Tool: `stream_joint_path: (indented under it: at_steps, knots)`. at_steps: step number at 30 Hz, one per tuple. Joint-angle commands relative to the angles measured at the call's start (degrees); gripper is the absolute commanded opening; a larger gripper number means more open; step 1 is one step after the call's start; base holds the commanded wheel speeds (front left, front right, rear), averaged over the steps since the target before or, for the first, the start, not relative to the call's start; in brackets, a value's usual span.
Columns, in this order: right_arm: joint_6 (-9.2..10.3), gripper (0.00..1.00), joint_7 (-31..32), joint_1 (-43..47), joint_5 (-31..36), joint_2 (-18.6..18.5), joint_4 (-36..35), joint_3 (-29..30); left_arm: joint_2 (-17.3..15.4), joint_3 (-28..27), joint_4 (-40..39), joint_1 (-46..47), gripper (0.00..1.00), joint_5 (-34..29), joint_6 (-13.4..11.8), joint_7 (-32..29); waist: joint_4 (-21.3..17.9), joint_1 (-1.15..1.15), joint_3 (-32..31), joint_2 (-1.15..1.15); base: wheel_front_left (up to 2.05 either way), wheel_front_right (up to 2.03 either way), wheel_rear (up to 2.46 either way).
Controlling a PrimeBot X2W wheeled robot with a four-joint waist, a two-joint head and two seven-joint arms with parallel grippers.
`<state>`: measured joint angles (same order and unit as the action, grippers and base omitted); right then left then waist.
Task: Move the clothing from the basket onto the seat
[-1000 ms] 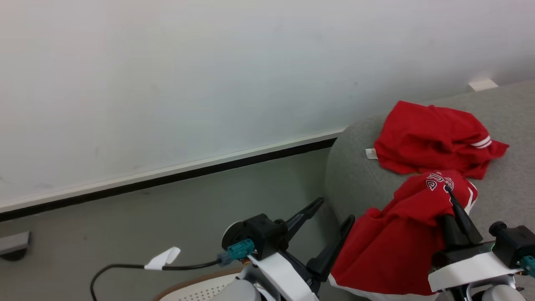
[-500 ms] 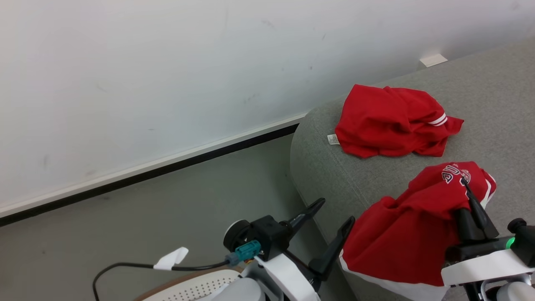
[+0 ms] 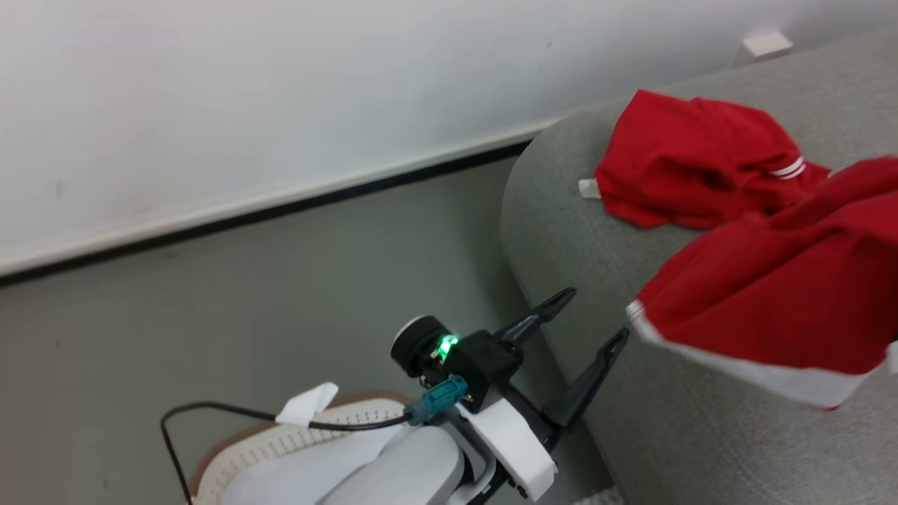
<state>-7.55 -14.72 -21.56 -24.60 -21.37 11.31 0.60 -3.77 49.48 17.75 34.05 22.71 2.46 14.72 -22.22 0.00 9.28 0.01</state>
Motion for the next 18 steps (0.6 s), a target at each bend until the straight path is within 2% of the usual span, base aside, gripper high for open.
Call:
stream_joint_path:
  at_steps: [1, 6, 8, 12, 18]
  knots:
    - [0.13, 0.00, -0.22, -1.38, -0.41, -0.51, 0.19, 0.51, -0.56, -0.03, -0.12, 0.71, 1.00, -0.37, -0.20, 0.23, 2.27, 0.00, 4.49, -0.01, 0.00, 0.00, 0.00]
    - [0.13, 0.00, -0.39, -6.04, -2.34, -4.64, 0.76, 4.01, -1.73, 0.51, -1.11, 4.52, 1.00, -2.91, 0.20, -0.35, 5.07, 0.00, 13.09, -0.01, 0.00, 0.00, 0.00]
    - [0.13, 0.00, -0.42, -7.14, -2.29, -7.68, 2.53, 4.17, -2.05, 0.48, -1.65, 5.65, 1.00, -3.39, 0.27, -0.39, 6.28, 0.00, 16.18, -0.01, 0.00, 0.00, 0.00]
    - [0.13, 0.00, -0.39, -10.45, -2.77, -11.35, 7.88, 5.01, -3.08, -0.14, -2.20, 7.14, 1.00, -3.70, -0.08, -0.52, 7.89, 0.00, 20.54, -0.01, 0.00, 0.00, 0.00]
    - [0.13, 0.00, 1.09, -14.68, -4.95, -14.36, 19.03, -1.40, -3.32, -0.47, -2.24, 8.27, 1.00, -3.83, -0.18, -0.15, 9.75, 0.00, 23.95, -0.01, 0.00, 0.00, 0.00]
